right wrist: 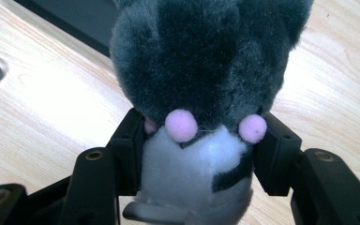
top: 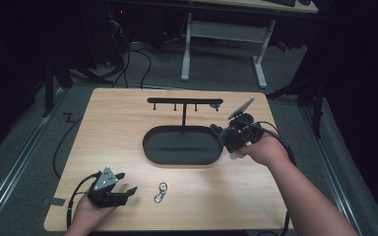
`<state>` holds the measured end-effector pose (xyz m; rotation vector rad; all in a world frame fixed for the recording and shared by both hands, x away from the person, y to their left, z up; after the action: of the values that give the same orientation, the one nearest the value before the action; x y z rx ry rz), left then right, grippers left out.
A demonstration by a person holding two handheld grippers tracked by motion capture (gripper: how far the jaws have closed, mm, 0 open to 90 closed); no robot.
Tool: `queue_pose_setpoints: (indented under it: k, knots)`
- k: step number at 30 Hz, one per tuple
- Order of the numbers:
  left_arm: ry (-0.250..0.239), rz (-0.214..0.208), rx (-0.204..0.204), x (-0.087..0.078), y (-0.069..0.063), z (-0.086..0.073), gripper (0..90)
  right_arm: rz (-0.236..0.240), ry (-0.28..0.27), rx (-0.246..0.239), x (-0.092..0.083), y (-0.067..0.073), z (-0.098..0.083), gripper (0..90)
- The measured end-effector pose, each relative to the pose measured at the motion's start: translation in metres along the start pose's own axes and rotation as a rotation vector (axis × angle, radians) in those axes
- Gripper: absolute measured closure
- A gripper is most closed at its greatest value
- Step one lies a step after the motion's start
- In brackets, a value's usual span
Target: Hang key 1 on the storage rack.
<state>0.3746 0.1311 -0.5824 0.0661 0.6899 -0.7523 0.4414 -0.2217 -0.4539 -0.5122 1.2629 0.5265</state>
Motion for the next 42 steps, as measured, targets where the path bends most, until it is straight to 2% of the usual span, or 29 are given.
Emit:
queue_pose_setpoints:
  k: [20,35,42]
  knots:
    - [-0.009,-0.002,-0.004,-0.001,0.001,0.001,30.9,-0.017,-0.015,-0.016,-0.029,-0.004,0.029,45.4]
    - [-0.002,-0.002,-0.002,-0.001,0.001,0.001,31.0,-0.050,-0.047,0.019,-0.044,-0.018,0.040,45.5]
    - [-0.005,0.000,-0.005,-0.001,0.002,0.001,31.0,-0.061,-0.052,0.034,-0.042,-0.025,0.042,45.4]
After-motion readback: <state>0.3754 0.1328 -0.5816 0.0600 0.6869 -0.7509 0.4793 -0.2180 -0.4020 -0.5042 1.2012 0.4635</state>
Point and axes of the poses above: each handheld gripper's, and its own axes: x roughly forward along the jaws, z roughly out of its top, y roughly to its left, the point moved 10 cm from there along x, roughly forward along the jaws, and after that the axes turned 12 degrees about -x, right-handed, at the moved point
